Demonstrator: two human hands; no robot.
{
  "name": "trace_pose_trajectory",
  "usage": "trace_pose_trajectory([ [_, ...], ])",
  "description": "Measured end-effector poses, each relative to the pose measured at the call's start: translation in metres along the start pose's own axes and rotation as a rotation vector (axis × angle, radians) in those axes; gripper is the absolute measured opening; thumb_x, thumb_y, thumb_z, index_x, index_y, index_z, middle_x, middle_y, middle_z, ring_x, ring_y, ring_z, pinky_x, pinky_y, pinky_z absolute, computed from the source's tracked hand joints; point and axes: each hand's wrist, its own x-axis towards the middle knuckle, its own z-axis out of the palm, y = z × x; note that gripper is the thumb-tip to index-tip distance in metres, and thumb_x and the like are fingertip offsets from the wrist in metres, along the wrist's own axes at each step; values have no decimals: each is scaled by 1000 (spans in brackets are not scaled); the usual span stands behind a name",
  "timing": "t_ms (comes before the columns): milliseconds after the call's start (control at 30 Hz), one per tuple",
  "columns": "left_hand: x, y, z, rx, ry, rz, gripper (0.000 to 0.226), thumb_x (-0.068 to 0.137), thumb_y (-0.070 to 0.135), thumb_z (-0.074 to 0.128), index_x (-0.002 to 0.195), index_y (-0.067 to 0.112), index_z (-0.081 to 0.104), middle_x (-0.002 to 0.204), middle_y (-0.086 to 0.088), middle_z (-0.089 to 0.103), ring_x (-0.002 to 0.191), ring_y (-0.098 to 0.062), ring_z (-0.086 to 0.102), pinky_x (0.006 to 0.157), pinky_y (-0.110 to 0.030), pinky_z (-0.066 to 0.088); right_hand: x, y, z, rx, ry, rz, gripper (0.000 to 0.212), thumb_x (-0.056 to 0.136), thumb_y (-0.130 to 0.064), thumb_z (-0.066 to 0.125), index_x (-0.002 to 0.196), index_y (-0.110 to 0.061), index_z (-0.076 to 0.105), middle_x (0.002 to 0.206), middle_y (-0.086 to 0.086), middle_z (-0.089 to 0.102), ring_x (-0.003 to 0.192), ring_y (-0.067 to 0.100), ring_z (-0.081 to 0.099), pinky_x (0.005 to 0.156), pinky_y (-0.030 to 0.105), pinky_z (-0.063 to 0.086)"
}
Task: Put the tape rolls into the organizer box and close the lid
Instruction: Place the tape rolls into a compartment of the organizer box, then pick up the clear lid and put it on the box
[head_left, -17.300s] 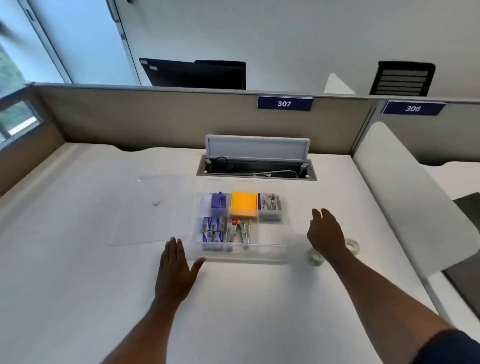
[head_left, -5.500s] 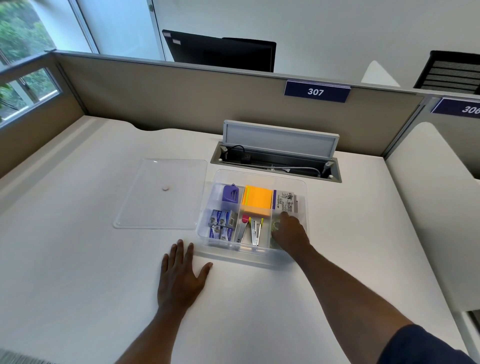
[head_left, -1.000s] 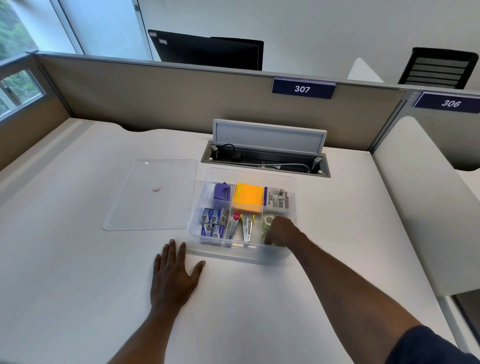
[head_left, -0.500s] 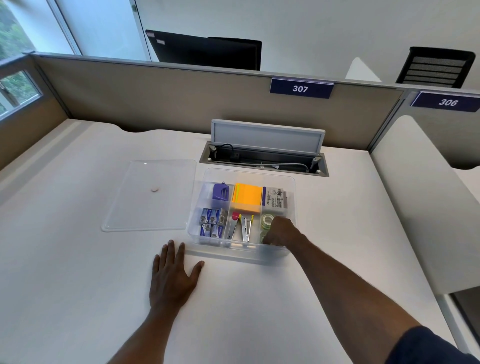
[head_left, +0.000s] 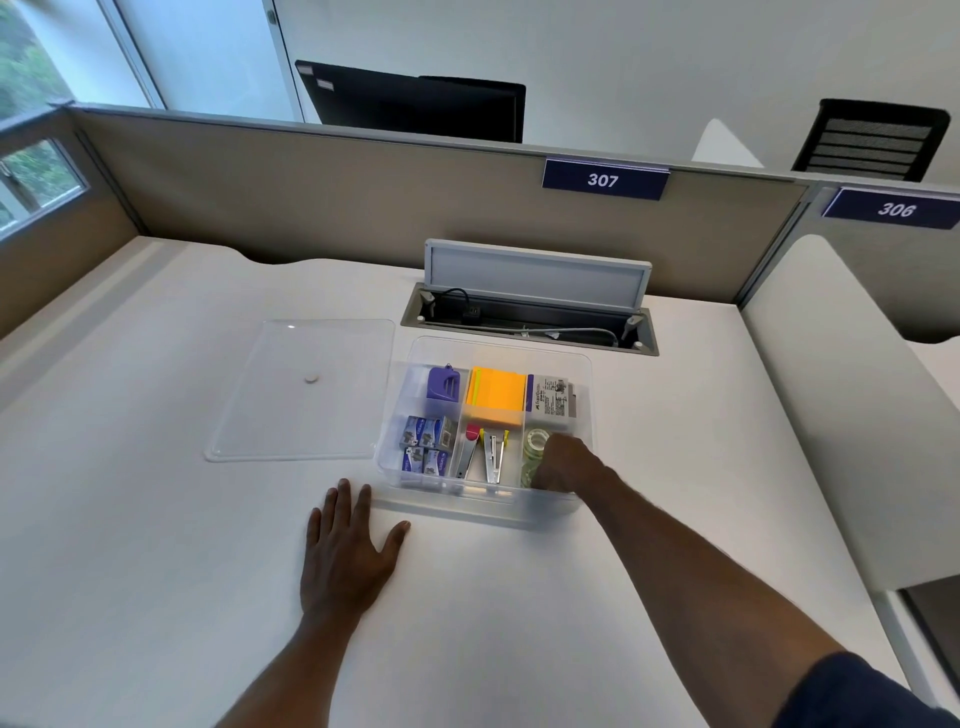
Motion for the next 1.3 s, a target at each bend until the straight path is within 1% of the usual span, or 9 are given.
trace_pose_trajectory([
  [167, 0, 0, -1, 5, -4, -5, 83, 83, 72, 24, 147, 19, 31, 158, -11, 26, 147, -26, 20, 120, -42, 18, 3, 0, -4, 72, -15, 44, 33, 80, -14, 67, 109, 2, 64, 112, 18, 69, 105, 30, 67, 85, 29, 53],
  [333, 0, -1, 0, 1, 4, 1, 82, 84, 71, 24, 147, 18, 31, 158, -12, 26, 147, -26, 21, 120, -43, 18, 1, -6, -12, 265, 280, 127, 31, 80, -6, 58, 109, 4, 63, 110, 22, 68, 99, 35, 67, 77, 32, 56],
  [433, 0, -1, 0, -10, 1, 2, 80, 86, 68, 22, 147, 18, 31, 158, -12, 25, 147, -26, 20, 120, -42, 16, -1, -12, -20, 339, 438, 128, 23, 80, -9, 55, 98, 2, 65, 102, 20, 70, 91, 37, 69, 73, 36, 59],
  [600, -2, 0, -5, -66, -28, 8, 76, 87, 57, 10, 148, 17, 29, 160, -11, 20, 148, -25, 16, 121, -40, 10, -1, -24, -30, 350, 542, 73, 22, 87, -12, 52, 92, 3, 66, 95, 20, 70, 88, 37, 68, 69, 34, 53],
  [700, 0, 0, -12, -142, -39, -10, 69, 89, 50, 16, 145, 15, 36, 158, -10, 26, 148, -24, 20, 121, -38, 10, 3, -40, -32, 348, 554, 22, 18, 85, -8, 49, 72, -2, 60, 79, 21, 67, 72, 34, 61, 58, 28, 38],
  [767, 4, -1, -20, -233, -18, -36, 62, 90, 45, 26, 137, 11, 50, 151, -12, 40, 142, -27, 33, 119, -39, 20, 6, -56, -33, 332, 546, -4, 17, 83, -9, 51, 67, -3, 56, 73, 21, 63, 66, 29, 53, 57, 28, 34],
  [933, 36, -24, -48, -435, 126, -155, 34, 92, 24, 55, 120, 7, 62, 126, -12, 64, 117, -31, 56, 101, -41, 43, 16, -112, -33, 329, 503, -132, 19, 81, -8, 52, 87, 4, 67, 90, 21, 68, 88, 35, 61, 71, 35, 49],
  [1100, 76, -59, -77, -517, 209, -259, 32, 90, 20, 57, 118, 6, 62, 125, -12, 63, 119, -31, 54, 101, -41, 43, 25, -173, -28, 400, 465, -189, 21, 81, -9, 56, 95, 2, 67, 101, 20, 69, 99, 35, 61, 79, 35, 49],
  [1300, 120, -99, -96, -510, 194, -311, 36, 90, 22, 56, 122, 7, 60, 131, -13, 58, 123, -32, 50, 100, -44, 43, 44, -231, -13, 391, 335, -138, 32, 86, -18, 54, 109, 3, 62, 116, 21, 64, 112, 36, 57, 89, 33, 46],
])
